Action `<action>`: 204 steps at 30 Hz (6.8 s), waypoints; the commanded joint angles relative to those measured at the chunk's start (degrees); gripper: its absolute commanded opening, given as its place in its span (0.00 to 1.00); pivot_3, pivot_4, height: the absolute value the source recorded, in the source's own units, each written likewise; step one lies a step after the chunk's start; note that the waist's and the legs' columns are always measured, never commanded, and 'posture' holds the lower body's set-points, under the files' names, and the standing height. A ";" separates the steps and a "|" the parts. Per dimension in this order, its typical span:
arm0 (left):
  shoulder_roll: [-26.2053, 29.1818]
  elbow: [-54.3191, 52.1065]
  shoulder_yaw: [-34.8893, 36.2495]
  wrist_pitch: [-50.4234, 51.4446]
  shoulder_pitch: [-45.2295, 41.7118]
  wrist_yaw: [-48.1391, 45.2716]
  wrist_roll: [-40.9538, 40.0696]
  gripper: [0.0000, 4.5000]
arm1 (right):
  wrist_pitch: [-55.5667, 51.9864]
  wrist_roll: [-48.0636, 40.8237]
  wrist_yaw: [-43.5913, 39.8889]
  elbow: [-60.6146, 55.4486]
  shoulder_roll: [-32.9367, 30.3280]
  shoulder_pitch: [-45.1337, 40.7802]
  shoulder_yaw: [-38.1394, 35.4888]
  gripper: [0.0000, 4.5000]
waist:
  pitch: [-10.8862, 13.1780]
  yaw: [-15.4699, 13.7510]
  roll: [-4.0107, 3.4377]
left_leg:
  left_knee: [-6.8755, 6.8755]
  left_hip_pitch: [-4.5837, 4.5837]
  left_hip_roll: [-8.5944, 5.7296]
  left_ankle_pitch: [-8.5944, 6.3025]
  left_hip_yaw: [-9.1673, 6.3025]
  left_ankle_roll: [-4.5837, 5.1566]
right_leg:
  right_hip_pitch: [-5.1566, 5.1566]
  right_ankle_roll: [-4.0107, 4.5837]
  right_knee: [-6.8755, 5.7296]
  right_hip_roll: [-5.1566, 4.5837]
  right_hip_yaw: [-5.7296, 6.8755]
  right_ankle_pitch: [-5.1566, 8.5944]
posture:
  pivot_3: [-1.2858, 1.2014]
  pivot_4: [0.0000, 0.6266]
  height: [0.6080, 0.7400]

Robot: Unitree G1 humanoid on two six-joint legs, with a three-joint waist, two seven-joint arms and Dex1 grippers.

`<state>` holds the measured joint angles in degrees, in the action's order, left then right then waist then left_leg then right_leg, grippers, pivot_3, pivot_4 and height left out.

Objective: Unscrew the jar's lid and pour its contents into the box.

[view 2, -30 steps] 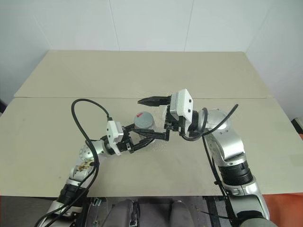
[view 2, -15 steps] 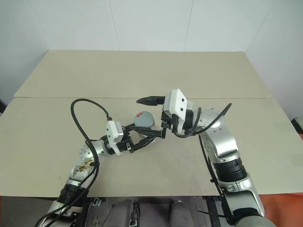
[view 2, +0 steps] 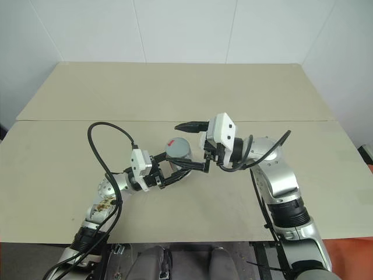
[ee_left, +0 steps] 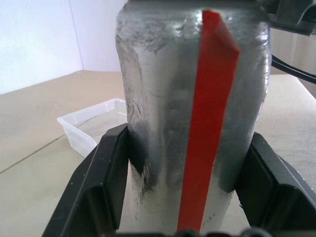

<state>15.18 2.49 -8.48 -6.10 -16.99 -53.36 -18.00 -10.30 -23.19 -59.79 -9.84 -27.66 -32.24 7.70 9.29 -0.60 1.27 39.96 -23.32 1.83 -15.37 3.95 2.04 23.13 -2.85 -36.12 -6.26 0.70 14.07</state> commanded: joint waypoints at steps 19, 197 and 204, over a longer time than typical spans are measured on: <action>0.26 -0.89 0.36 -1.73 -0.77 -0.85 -0.58 0.61 | 2.40 -0.62 0.86 -2.00 -3.44 2.40 -5.19 0.98 | 0.00 -0.02 0.00 | 0.00 0.00 0.00 0.00 0.00 0.00 | 0.00 0.00 0.01 0.00 0.00 0.00 | 0.52 0.24 1.00; -8.40 75.21 -34.74 -16.92 -66.13 63.98 68.05 0.61 | -23.26 7.05 32.46 -25.27 -10.75 30.79 -20.38 1.00 | 0.05 -0.84 0.10 | 0.25 -0.54 -0.14 0.00 0.23 0.04 | 0.13 -0.20 0.19 0.02 0.19 -0.03 | 0.52 0.24 1.00; -9.66 76.82 -45.14 -14.40 -68.65 74.17 79.62 0.61 | -26.66 3.62 33.69 -27.60 -8.25 30.92 -22.43 1.00 | 0.06 -0.86 0.11 | 0.28 -0.54 -0.14 0.00 0.23 0.04 | 0.15 -0.20 0.15 0.02 0.16 -0.03 | 0.52 0.24 1.00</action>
<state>5.96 79.61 -51.47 -20.97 -82.97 17.47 58.98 -36.47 -18.57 -26.82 -34.69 -35.92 -1.18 -12.09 9.35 -1.46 1.37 40.24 -23.86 1.69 -15.38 4.18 2.09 23.28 -3.05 -35.97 -6.24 0.85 14.04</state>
